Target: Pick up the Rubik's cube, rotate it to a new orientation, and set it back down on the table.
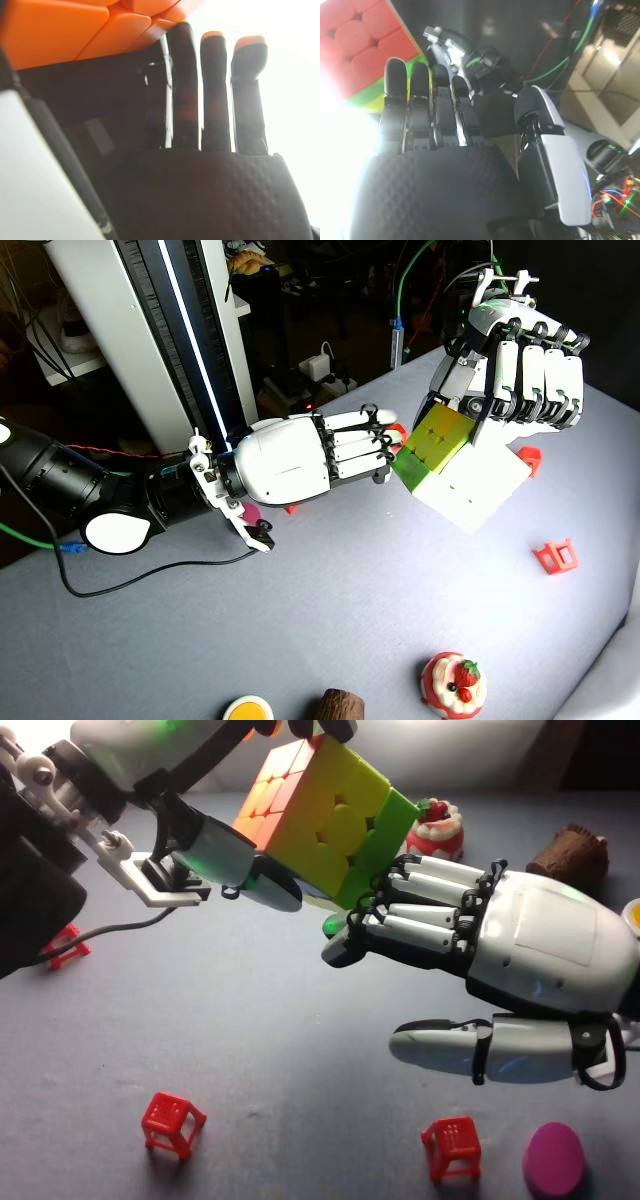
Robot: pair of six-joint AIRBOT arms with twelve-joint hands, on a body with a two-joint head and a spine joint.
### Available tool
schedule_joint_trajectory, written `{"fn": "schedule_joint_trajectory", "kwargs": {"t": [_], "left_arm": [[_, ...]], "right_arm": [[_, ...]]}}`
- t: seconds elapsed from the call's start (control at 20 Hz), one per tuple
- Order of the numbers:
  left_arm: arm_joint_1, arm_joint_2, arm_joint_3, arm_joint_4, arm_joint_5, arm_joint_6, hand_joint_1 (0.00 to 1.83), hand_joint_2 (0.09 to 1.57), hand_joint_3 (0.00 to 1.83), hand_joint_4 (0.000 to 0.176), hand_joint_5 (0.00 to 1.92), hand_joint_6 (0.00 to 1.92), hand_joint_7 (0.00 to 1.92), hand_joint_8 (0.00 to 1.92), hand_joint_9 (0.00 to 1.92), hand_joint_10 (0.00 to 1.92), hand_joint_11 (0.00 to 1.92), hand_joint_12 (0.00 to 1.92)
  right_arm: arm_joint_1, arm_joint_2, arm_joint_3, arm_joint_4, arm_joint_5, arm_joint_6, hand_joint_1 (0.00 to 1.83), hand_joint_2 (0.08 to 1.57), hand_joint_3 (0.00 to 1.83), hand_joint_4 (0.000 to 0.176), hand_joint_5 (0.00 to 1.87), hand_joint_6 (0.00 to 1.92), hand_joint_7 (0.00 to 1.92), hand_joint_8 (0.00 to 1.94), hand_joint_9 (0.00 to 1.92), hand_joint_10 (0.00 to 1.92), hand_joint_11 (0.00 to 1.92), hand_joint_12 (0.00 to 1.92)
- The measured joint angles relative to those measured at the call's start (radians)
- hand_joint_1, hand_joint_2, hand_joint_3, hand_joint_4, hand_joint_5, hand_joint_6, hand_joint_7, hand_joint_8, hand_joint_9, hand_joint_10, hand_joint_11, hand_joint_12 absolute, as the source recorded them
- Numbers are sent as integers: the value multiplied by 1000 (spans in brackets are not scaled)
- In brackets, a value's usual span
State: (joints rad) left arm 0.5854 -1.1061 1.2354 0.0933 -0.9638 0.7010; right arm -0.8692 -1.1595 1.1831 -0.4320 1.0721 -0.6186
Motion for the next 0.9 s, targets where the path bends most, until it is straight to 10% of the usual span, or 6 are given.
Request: {"fn": "schedule_joint_trajectory", "kwargs": {"t": [0.1,0.2,0.3,0.4,0.55,0.9], "left_arm": [[9,-10,6,-11,18,1,1187,929,614,0,885,1311,695,1602,668,1869,778,1921],[23,-18,24,-38,36,-4,1357,573,1436,0,904,1784,934,1850,977,1919,1110,1921],[33,-30,37,-67,54,-11,1389,576,1423,0,877,1741,907,1865,955,1921,1113,1921],[43,-54,55,-79,79,-20,1216,693,1133,0,960,1584,757,1706,560,1878,544,1921],[60,-88,86,-94,112,-52,1376,610,1346,0,831,1751,924,1783,885,1908,1035,1921],[92,-163,187,-149,215,-140,1161,677,1328,13,787,1918,921,1797,1002,1921,1088,1921]], "right_arm": [[13,39,-35,-11,12,1,0,1387,6,0,0,394,5,525,7,1369,0,1812],[27,97,-55,25,27,1,0,1373,0,0,130,587,122,668,79,1337,0,1690],[27,138,-70,71,35,1,0,1360,0,0,175,478,217,426,70,1197,0,1663],[27,185,-98,109,50,0,0,1377,1,0,202,470,333,280,129,1052,0,1648],[27,224,-114,155,107,1,0,1381,0,0,228,569,413,300,186,1077,0,1702],[26,246,-115,234,155,0,0,1386,0,0,146,744,362,416,124,1143,0,1766]]}}
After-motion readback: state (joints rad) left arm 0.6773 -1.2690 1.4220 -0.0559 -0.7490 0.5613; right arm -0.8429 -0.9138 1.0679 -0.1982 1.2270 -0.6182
